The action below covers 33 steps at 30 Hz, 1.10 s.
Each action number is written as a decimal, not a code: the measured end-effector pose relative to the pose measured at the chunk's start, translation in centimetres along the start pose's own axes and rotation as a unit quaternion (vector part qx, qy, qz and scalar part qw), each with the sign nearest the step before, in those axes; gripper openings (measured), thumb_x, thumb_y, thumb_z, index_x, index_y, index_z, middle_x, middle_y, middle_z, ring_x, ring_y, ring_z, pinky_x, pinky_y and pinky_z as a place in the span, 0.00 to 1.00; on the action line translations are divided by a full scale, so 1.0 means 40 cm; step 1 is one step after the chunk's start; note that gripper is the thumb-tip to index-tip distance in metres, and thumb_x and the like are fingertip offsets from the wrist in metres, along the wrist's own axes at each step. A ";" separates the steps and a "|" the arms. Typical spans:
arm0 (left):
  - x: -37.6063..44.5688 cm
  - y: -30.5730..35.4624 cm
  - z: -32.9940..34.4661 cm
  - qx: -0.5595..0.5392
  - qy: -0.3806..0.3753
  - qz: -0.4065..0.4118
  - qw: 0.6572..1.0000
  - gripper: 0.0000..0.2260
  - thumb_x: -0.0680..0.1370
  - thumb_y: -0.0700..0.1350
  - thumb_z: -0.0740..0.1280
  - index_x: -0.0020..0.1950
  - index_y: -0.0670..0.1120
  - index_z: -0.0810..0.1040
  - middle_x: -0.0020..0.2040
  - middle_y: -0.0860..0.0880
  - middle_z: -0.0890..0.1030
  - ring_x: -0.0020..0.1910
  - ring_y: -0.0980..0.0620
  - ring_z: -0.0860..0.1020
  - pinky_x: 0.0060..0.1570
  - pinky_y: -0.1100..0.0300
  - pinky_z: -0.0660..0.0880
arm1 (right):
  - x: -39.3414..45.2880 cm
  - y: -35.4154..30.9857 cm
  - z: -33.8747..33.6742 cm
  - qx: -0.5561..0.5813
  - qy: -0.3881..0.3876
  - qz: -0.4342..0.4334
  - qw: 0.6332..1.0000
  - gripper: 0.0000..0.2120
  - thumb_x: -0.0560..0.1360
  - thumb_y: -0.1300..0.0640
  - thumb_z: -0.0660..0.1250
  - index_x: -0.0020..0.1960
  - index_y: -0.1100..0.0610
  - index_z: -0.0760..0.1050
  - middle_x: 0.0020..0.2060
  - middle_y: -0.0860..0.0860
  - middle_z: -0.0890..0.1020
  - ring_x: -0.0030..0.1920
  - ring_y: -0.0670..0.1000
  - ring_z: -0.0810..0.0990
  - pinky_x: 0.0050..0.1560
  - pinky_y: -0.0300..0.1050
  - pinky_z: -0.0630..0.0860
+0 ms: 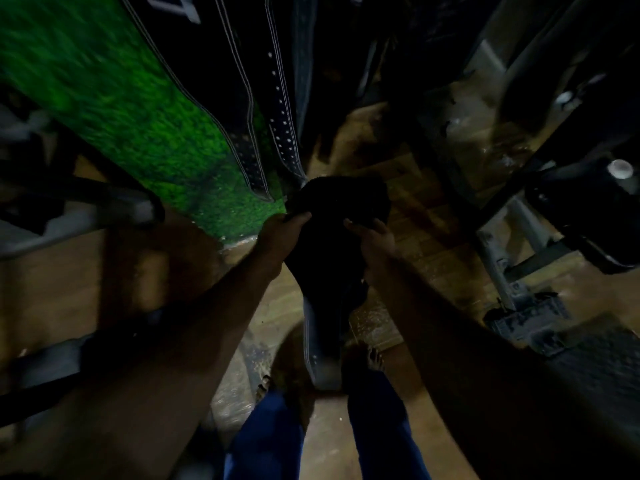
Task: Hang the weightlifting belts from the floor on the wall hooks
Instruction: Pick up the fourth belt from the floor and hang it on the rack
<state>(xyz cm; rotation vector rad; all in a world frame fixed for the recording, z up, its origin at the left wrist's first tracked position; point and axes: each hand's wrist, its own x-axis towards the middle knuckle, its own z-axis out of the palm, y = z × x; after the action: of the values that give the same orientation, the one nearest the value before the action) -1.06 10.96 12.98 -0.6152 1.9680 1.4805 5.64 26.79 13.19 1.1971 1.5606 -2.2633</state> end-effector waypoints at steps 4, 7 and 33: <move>-0.121 0.134 -0.074 -0.023 0.000 -0.012 1.000 0.13 0.79 0.52 0.68 0.41 0.44 0.77 0.37 0.42 0.78 0.27 0.50 0.77 0.27 0.64 0.69 | -0.189 -0.088 0.023 -0.028 -0.037 -0.036 0.998 0.10 0.76 0.62 0.72 0.56 0.55 0.79 0.47 0.52 0.84 0.50 0.56 0.84 0.42 0.44 0.83; -0.188 0.184 -0.108 -0.067 -0.036 -0.028 0.997 0.13 0.80 0.51 0.67 0.54 0.41 0.80 0.51 0.39 0.83 0.38 0.47 0.82 0.34 0.59 0.79 | -0.283 -0.111 0.031 -0.056 -0.069 -0.065 0.994 0.18 0.75 0.61 0.73 0.65 0.62 0.77 0.57 0.57 0.84 0.57 0.60 0.83 0.46 0.44 0.83; -0.757 0.158 -0.412 -0.160 0.066 0.101 0.980 0.26 0.67 0.57 0.78 0.55 0.39 0.79 0.49 0.40 0.85 0.45 0.42 0.85 0.50 0.41 0.82 | -0.686 -0.177 0.100 -0.130 -0.270 -0.049 0.953 0.54 0.58 0.50 0.85 0.77 0.58 0.62 0.71 0.56 0.75 0.72 0.57 0.73 0.75 0.61 0.66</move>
<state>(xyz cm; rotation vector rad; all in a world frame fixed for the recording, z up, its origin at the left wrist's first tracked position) 13.36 -2.80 41.79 -0.6798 1.9521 1.9511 18.30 18.23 37.40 0.3907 1.6354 -2.1006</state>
